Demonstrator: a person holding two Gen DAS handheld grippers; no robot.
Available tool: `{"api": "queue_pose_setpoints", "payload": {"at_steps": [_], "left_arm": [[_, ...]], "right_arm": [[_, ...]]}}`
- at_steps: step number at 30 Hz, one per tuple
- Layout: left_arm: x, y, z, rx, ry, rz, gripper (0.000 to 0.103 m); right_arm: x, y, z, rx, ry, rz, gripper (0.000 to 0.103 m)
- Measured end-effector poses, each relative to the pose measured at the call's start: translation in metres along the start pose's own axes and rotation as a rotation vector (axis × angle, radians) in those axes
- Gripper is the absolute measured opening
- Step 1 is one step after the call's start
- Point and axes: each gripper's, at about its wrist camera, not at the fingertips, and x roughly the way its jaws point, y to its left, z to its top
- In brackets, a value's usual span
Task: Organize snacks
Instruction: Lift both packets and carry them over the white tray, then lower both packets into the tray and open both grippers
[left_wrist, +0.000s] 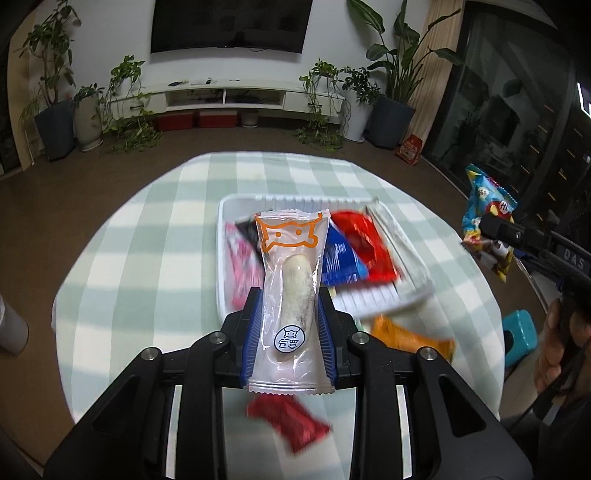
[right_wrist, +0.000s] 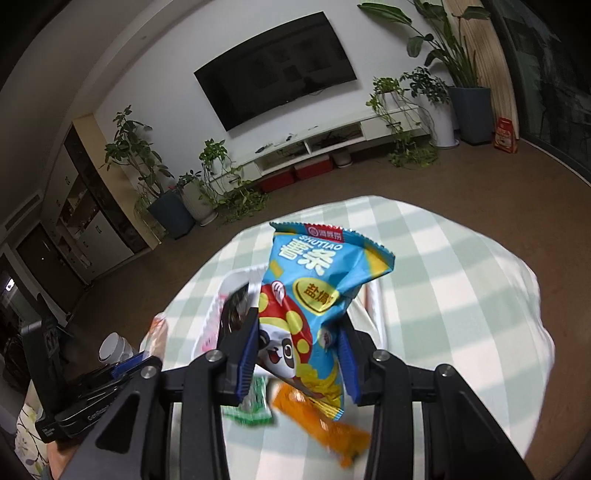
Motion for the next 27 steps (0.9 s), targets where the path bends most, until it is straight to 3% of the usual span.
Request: {"api": "queue_pose_setpoints", "payload": {"at_steps": [5,10,18,21,27], "left_arm": [[0.047,-0.004,0.040,-0.012,0.032,-0.027,0.026],[0.092,-0.016,0.060,0.022,0.068,-0.017,0.026],[0.146,-0.008,0.060,0.008,0.135,-0.013,0.026],[0.159,-0.008,0.055,0.018,0.155,-0.007,0.026],[0.169,-0.013,0.053,0.035,0.163,0.010,0.028]], "right_arm": [[0.044,0.006,0.020,-0.018,0.048,0.025,0.041],[0.091,0.006,0.031,-0.045,0.121,0.007,0.041],[0.120,0.004,0.019,-0.083,0.192,0.040,0.041],[0.124,0.006,0.017,-0.100,0.182,0.068,0.041],[0.142,0.007,0.007,-0.120,0.216,0.043,0.041]]}}
